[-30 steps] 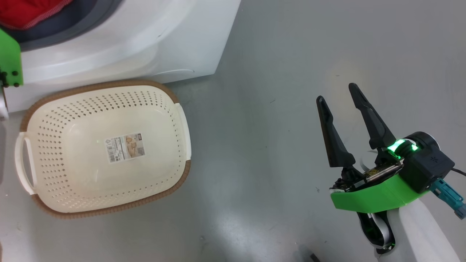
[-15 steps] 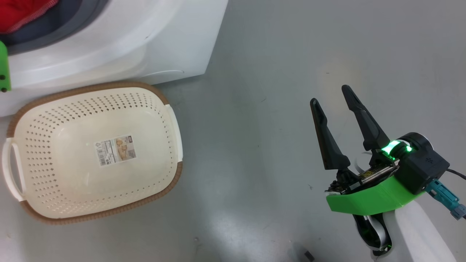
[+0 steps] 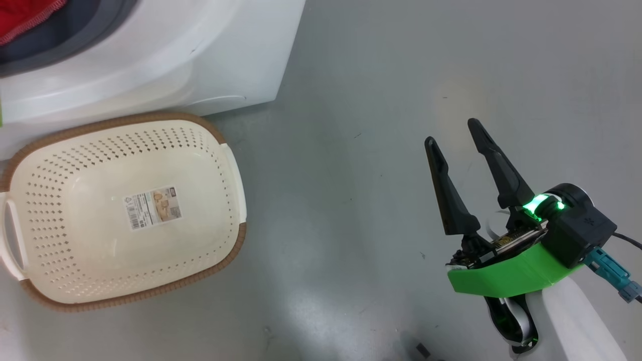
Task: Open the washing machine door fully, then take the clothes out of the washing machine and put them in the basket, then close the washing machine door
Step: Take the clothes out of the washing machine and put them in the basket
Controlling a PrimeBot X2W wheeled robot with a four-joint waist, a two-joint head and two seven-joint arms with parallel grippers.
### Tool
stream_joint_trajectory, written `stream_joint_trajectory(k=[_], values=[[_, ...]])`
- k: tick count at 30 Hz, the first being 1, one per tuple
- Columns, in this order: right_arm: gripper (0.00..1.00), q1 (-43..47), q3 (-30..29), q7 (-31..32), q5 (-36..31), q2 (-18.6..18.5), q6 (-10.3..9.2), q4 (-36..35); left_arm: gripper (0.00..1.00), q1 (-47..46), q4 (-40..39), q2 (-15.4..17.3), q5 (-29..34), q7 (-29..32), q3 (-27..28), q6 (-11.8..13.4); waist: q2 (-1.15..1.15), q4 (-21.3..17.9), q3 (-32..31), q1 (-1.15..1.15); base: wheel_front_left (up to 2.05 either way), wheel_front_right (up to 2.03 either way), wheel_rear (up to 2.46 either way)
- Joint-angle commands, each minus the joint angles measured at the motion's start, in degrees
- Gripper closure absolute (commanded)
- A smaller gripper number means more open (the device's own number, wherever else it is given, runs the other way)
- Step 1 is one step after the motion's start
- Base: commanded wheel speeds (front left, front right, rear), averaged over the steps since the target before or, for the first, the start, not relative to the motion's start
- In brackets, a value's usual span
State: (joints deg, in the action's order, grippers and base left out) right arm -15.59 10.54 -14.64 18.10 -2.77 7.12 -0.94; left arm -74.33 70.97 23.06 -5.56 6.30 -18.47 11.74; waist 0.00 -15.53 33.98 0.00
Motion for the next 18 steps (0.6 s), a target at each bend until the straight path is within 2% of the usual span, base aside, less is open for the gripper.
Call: stream_joint_trajectory(k=[1,9,18], values=[[0.00,-0.34,1.30,-0.36,0.01,-0.10,0.36,-1.19,1.00,-1.13,-1.04,3.06,-0.50,-0.69,0.84,0.37,0.00,0.17,-0.04,0.00,0.00,0.00,0.00],[0.00,-0.57,1.10,-0.36,-0.25,-0.10,0.36,-1.09,1.00,-0.01,-3.31,2.07,-3.85,-6.51,2.91,0.05,0.00,1.28,-0.21,0.00,0.00,0.00,0.00],[0.00,-0.74,0.85,-0.36,-0.24,-0.10,0.36,-0.91,1.00,3.22,-6.67,1.22,-7.96,-14.22,5.24,-2.64,0.00,2.41,-0.92,0.00,0.00,0.00,0.00]])
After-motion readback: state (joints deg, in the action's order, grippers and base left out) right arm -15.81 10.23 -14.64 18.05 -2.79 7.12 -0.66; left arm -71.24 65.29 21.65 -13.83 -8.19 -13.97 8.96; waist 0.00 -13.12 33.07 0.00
